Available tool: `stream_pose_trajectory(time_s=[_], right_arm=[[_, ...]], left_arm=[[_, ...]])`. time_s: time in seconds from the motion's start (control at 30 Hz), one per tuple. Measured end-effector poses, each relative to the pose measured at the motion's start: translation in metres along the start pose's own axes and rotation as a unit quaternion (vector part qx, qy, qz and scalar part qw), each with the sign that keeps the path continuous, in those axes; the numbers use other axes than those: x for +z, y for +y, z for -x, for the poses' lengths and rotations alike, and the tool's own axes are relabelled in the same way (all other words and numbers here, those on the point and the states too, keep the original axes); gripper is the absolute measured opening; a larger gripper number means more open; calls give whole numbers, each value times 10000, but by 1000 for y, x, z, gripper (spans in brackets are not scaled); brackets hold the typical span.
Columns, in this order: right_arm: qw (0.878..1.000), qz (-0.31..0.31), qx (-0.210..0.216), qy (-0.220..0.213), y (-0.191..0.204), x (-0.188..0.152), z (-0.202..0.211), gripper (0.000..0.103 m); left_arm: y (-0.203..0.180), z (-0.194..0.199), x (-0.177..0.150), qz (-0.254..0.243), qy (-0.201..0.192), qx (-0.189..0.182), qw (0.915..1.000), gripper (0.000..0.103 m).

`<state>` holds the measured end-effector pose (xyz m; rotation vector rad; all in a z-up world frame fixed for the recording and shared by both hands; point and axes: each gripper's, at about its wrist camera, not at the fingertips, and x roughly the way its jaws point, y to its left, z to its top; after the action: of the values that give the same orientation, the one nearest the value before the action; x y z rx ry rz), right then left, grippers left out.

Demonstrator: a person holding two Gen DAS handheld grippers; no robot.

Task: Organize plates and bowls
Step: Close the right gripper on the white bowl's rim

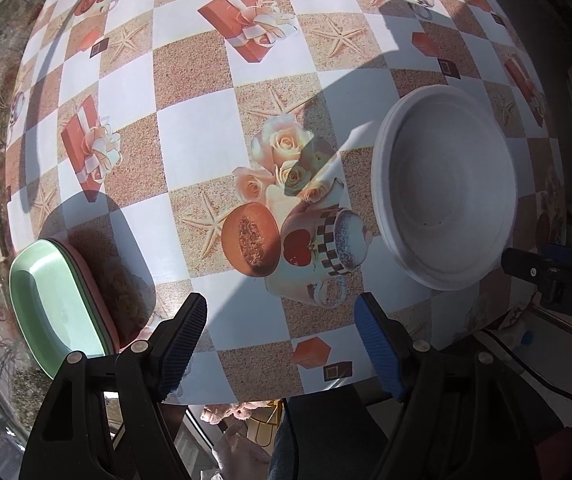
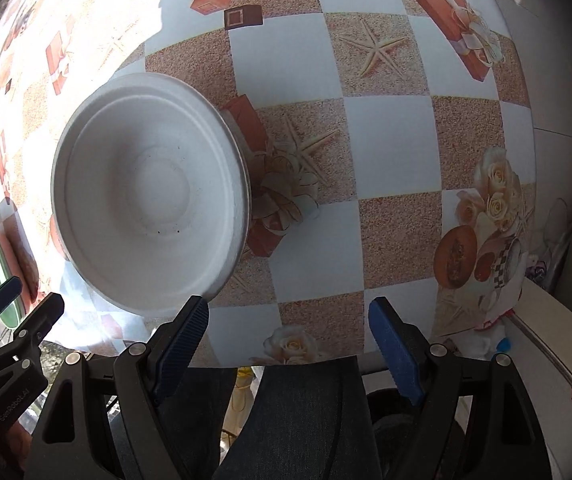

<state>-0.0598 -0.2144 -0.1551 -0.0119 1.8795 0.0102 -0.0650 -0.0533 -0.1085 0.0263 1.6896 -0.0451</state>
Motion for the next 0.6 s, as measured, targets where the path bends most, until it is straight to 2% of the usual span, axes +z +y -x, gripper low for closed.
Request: stream_pose_trajectory(time_s=[0.1, 0.33, 0.6], right_arm=[[9998, -141, 80, -108, -7, -3, 0, 83], [9976, -416, 428, -348, -23, -2, 2, 83], [9967, -305, 490, -562, -21, 18, 6, 83]], left_arm=[[-6, 7, 5, -43, -190, -18, 9998, 79], [-33, 24, 39, -158, -526, 98, 9984, 80], [-60, 6, 64, -154, -466, 219, 9986, 80]])
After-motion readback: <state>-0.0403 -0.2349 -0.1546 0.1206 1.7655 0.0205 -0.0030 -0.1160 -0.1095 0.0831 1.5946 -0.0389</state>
